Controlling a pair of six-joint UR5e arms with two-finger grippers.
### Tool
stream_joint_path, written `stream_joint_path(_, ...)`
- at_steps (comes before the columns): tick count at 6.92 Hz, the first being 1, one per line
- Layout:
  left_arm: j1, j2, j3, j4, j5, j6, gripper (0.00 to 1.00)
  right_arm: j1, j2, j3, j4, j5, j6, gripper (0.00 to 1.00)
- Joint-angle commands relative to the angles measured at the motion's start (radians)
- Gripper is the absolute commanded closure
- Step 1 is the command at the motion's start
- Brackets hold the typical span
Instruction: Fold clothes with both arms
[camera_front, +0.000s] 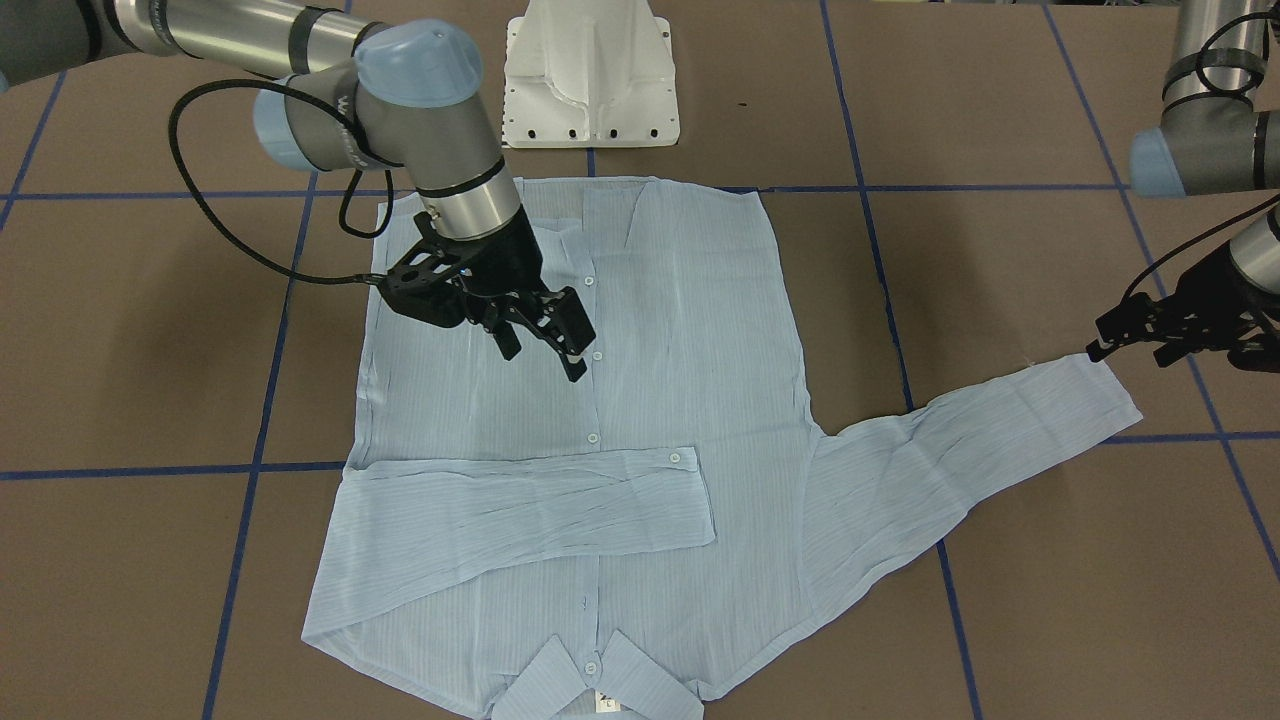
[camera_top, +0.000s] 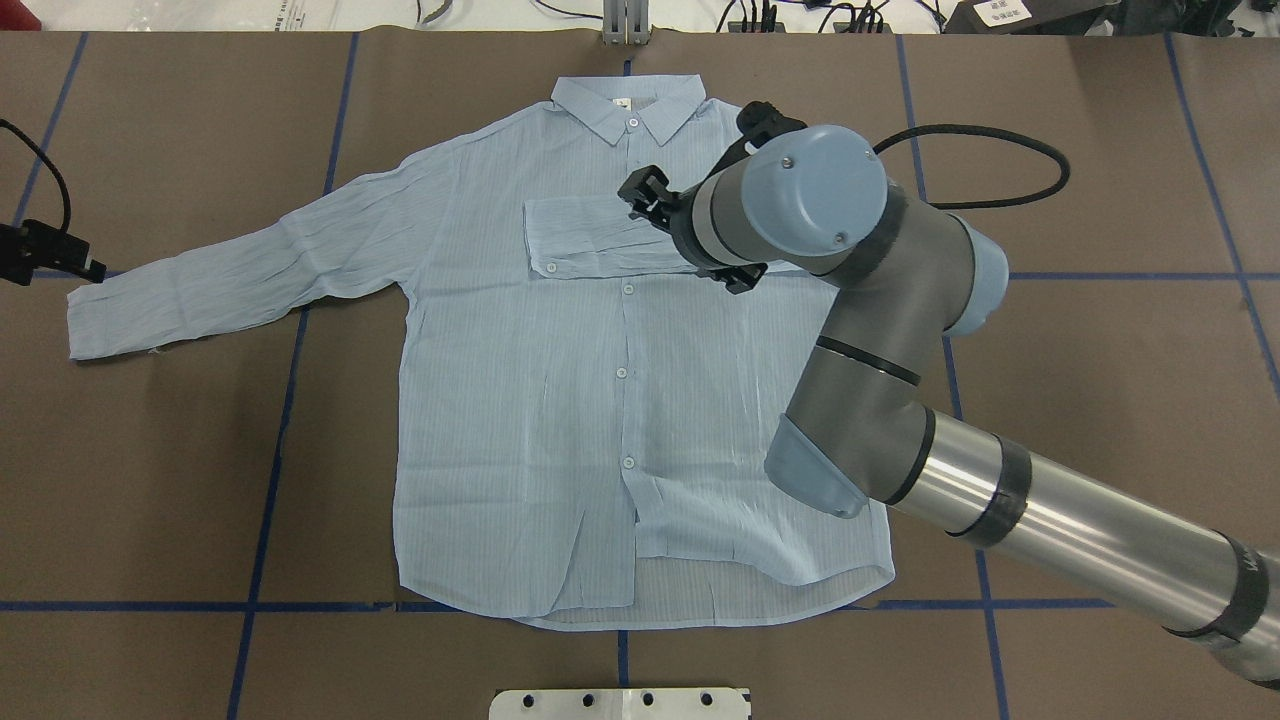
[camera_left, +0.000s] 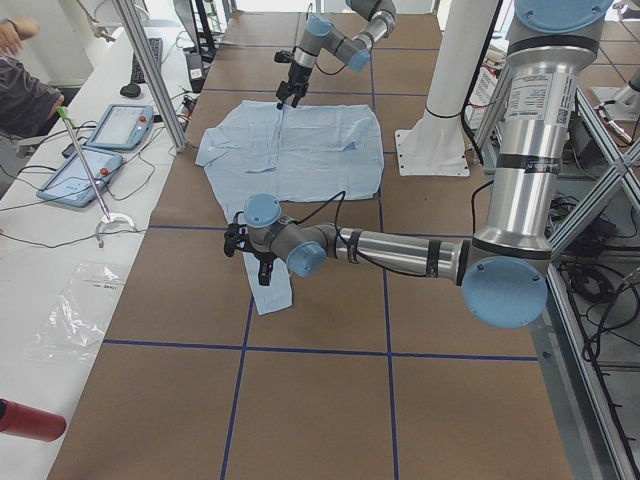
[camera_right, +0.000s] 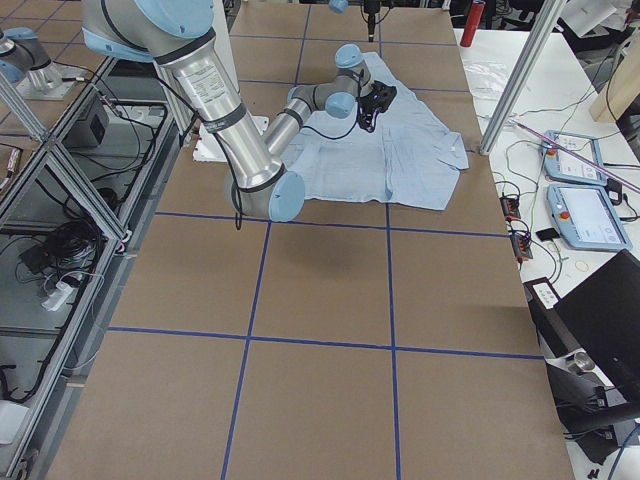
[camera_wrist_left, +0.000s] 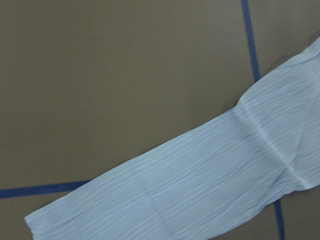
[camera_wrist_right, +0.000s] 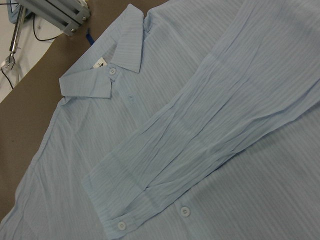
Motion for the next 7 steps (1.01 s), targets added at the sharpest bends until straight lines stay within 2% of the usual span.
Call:
stream_joint_path(1,0.0,0.015,0.043,-0.009,0.0,-0.005,0.01,0.01,-0.08,0.058,0.005,0.0,-0.062,0.01)
stream_joint_path(3,0.005,-0.013,0.099,-0.033,0.001,-0.005,0.02,0.018,-0.155,0.118,0.005,0.001,-0.069,0.01)
stream_joint_path(6,0.008,-0.094,0.271,-0.146,0.006,-0.003,0.03,0.014,-0.157,0.107,0.003,-0.003,-0.069,0.01)
stream_joint_path(7,0.008,-0.105,0.294,-0.173,0.007,-0.003,0.04,0.012,-0.157,0.107,-0.003,-0.003,-0.069,0.01)
